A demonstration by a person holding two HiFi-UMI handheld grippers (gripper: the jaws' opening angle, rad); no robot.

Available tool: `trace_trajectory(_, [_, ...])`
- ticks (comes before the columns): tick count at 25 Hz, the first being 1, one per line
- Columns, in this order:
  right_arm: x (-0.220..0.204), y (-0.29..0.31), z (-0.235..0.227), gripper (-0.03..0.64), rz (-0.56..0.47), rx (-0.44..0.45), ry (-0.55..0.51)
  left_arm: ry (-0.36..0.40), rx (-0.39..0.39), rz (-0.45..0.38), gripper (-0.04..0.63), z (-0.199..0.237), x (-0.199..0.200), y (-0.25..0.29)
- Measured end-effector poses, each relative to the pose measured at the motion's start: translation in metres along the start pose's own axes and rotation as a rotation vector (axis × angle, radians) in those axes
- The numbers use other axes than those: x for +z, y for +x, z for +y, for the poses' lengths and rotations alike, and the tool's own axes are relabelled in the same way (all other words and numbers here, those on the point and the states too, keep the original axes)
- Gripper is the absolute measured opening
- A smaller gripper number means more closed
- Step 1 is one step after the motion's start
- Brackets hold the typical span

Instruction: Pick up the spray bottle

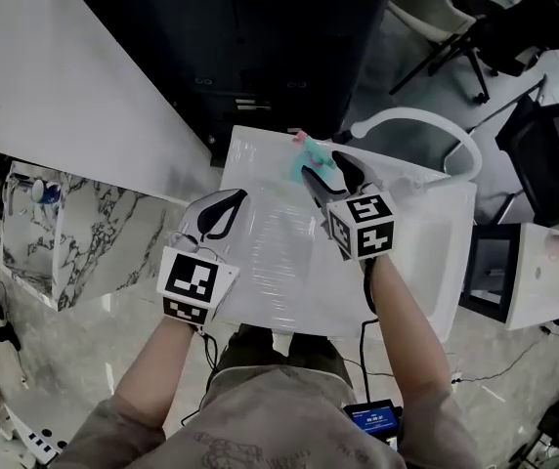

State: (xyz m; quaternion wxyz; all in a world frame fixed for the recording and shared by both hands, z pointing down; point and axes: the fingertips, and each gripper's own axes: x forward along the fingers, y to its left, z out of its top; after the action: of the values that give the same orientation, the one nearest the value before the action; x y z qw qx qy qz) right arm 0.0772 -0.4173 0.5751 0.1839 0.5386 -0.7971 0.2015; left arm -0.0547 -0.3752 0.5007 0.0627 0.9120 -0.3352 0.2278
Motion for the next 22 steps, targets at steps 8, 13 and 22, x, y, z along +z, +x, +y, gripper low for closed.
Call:
trace_trajectory(8, [-0.022,0.027,-0.006,0.262,0.057,0.008,-0.015,-0.023,0.012,0.026,0.000,0.008,-0.017,0.008])
trace_trajectory(13, [-0.024,0.032,-0.011,0.212,0.068,-0.016,-0.062,-0.035,0.017,0.039,0.001,0.006,-0.023,0.005])
trace_trajectory(22, [-0.006,0.014,-0.006,0.176,0.054,-0.010,-0.061,-0.029,0.036,0.022,0.000,0.010,-0.017,-0.010])
